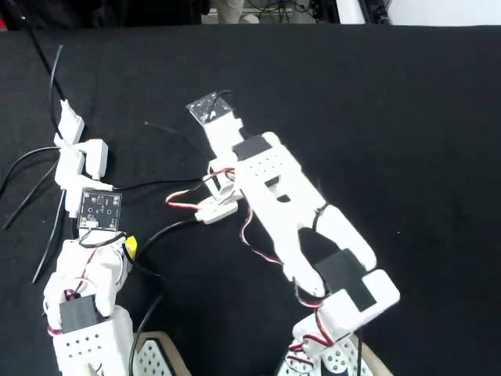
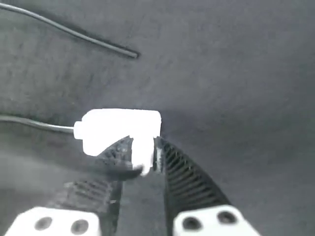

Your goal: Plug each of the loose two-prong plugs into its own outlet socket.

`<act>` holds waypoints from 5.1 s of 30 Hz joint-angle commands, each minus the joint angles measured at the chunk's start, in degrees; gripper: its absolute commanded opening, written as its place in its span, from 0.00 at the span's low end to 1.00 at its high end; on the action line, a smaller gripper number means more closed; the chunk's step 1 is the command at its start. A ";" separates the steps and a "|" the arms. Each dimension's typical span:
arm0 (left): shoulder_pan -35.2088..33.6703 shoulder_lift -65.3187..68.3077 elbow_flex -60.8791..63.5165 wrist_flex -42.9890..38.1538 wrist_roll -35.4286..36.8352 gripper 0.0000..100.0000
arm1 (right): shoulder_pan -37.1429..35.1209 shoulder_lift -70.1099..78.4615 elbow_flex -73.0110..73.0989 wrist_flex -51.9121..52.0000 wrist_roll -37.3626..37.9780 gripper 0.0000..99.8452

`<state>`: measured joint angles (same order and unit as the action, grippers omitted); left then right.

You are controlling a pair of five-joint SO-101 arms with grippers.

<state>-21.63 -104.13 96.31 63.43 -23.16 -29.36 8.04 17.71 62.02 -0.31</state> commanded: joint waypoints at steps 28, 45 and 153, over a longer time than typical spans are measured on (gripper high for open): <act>-0.48 -0.35 1.01 -1.85 -0.70 0.26 | -4.57 1.19 -12.97 24.18 -7.56 0.36; 14.20 -0.35 -3.03 -2.90 -0.26 0.26 | 31.65 -27.38 3.47 25.58 5.10 0.05; 4.97 5.98 1.54 -22.42 17.85 0.35 | 32.18 -50.24 54.81 -34.11 4.40 0.05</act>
<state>-19.52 -92.18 96.66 32.66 -5.05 3.34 -32.75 67.65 31.87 4.00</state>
